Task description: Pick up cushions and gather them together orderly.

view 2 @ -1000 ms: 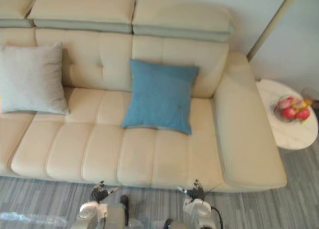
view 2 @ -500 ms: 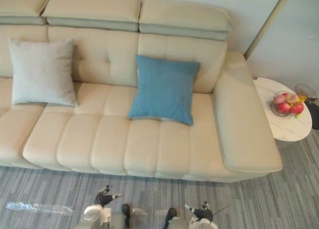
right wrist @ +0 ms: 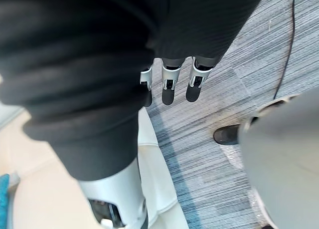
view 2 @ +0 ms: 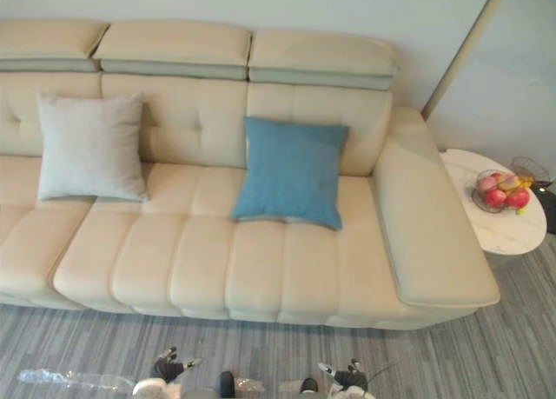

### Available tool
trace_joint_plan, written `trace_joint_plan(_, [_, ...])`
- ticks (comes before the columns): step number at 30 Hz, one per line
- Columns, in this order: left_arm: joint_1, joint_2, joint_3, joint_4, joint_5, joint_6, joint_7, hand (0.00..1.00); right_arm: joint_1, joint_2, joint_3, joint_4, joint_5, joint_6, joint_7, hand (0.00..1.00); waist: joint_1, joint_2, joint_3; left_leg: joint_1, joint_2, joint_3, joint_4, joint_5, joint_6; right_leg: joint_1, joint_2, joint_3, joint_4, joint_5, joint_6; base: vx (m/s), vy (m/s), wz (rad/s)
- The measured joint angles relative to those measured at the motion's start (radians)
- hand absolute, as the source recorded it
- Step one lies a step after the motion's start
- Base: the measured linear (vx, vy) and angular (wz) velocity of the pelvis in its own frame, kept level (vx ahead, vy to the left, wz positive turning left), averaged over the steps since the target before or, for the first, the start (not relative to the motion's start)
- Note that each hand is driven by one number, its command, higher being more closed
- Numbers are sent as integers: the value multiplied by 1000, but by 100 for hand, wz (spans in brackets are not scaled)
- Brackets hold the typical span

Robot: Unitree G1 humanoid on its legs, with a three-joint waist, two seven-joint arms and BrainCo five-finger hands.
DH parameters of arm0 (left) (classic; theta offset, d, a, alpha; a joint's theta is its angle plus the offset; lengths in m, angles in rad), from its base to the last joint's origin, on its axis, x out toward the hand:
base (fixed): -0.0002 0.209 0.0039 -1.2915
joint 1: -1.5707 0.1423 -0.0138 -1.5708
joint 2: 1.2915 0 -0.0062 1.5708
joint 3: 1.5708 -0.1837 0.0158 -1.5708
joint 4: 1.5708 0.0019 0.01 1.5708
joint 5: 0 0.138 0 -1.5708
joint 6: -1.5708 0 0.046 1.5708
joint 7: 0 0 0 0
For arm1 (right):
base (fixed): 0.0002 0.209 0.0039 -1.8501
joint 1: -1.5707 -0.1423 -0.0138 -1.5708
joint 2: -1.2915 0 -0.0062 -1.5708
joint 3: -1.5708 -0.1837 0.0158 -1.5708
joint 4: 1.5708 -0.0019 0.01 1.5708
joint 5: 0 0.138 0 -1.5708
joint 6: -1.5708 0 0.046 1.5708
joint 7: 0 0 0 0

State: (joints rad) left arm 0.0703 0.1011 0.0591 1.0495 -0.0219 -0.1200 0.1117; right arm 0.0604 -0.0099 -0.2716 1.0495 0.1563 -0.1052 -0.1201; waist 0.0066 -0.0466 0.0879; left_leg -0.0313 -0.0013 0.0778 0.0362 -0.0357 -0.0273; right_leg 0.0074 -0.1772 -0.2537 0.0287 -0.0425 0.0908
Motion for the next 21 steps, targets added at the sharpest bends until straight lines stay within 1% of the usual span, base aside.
trace_joint_plan(1, [-1, 0, 1, 2, 0, 0, 0, 0, -3, 0, 0, 0, 0, 0, 1, 0, 0, 1, 0, 0, 0, -1, -2, 0, 0, 1, 1, 0, -1, 0, 0, 44, -3, 1])
trace_joint_plan(2, [9, -10, 30, 5, 0, 0, -1, 0, -20, -13, 2, 32, 0, 1, 4, 0, 0, 2, -6, 68, -6, -5, -62, 3, -2, 54, 4, -3, -32, -7, -1, 0, 0, 0])
trace_joint_plan(9, [10, -10, 31, 5, -1, 0, -1, 0, -18, -15, 2, 32, -2, 3, 4, 0, -1, 7, -4, 80, -5, -1, -62, 3, -2, 64, 4, 0, -31, -7, -1, 0, 0, -1])
trace_joint_plan(12, [11, -12, 42, 5, -2, 1, -2, 0, -20, -24, 2, 32, -24, 13, 3, 0, -2, 14, 0, 96, -2, 17, -62, 3, -2, 69, 5, 13, -23, -7, -1, -11, -3, -13])
trace_joint_plan(14, [14, -15, 43, 5, -5, 1, -3, 0, -15, -35, 2, 32, -43, 27, 0, 0, -7, 25, 10, 120, 2, 28, -62, 3, -2, 86, 5, 20, -13, -7, -1, -51, -10, -14])
trace_joint_plan(17, [20, -23, 73, 5, -21, 5, -9, 0, 0, -33, 1, 28, -78, 43, -3, 0, -11, 31, 17, 146, 10, 52, -61, 3, -3, 97, 6, 30, 3, -9, 1, -93, -13, -17])
trace_joint_plan(21, [21, -26, 79, 4, -22, 18, -9, 0, 3, -44, 1, 26, -81, 52, -13, 0, -18, 34, 20, 156, 19, 74, -69, 7, -6, 94, 6, 36, 10, -12, 1, -123, -16, -12])
